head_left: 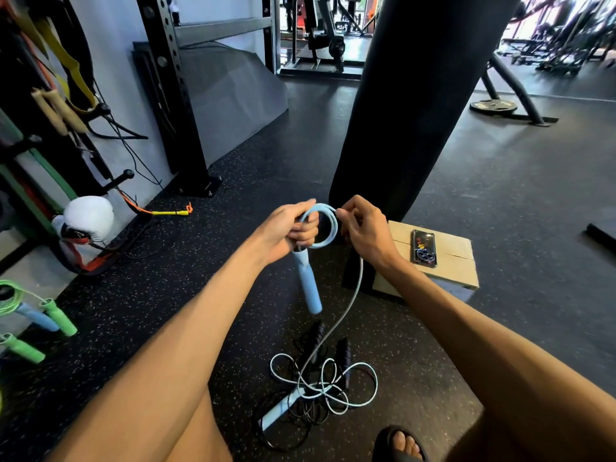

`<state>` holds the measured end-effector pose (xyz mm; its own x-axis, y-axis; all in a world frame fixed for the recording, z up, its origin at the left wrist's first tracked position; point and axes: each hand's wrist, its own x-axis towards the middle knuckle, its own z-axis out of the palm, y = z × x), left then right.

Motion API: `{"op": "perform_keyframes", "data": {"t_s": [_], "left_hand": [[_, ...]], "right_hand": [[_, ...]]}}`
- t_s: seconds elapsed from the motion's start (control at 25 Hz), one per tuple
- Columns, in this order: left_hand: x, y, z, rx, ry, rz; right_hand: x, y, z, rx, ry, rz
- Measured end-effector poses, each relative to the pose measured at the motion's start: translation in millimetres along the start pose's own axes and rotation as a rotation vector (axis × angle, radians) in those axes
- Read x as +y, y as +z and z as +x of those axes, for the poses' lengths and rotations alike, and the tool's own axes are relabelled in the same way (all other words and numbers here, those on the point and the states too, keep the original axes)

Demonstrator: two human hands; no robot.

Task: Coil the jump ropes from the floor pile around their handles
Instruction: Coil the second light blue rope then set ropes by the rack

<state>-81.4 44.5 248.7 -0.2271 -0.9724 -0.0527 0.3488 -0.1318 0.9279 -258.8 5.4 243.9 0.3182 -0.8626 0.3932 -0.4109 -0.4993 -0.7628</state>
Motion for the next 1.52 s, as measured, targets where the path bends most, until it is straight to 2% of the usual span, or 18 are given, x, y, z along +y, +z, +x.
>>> {"op": "perform_keyframes", "data": {"t_s": [0.12,0.2,0.36,0.52,0.64,0.72,0.88,1.04,1.12,1.28,1.52], "left_hand": [[3,1,3,0.103,0.089,-0.249],[4,-2,7,0.232,0.168,-0.37],[3,-12,16,0.499,0.295,-0.45],[-4,-11,19,0.723,0.347,-0.223],[-9,-14,17,0.783,0.364,0.023],[-11,-15,14,0.816,0.374,0.235],[-17,-13,12,0.724,0.35,0.636],[-20,-12,12,0.613,0.305,0.899],[-20,-7,9,0.473,0.261,0.897],[-15,2,2,0.22,0.08,0.758],[-6,15,-3,0.073,-0.041,0.391]], "right_hand": [[2,5,-6,-0.188,0.173,0.135],[-2,8,-14,-0.339,0.285,0.159],[-16,8,-26,-0.542,0.417,0.188],[-15,16,-28,-0.666,0.43,0.074],[-7,23,-29,-0.683,0.47,0.052],[-6,27,-29,-0.666,0.412,0.047],[-4,24,-19,-0.467,-0.13,-0.325],[-13,9,-9,-0.3,-0.351,-0.369],[-18,3,-5,-0.221,-0.39,-0.404],[-21,-4,2,-0.125,-0.334,-0.384],[-9,-8,4,-0.057,-0.184,-0.225]]}}
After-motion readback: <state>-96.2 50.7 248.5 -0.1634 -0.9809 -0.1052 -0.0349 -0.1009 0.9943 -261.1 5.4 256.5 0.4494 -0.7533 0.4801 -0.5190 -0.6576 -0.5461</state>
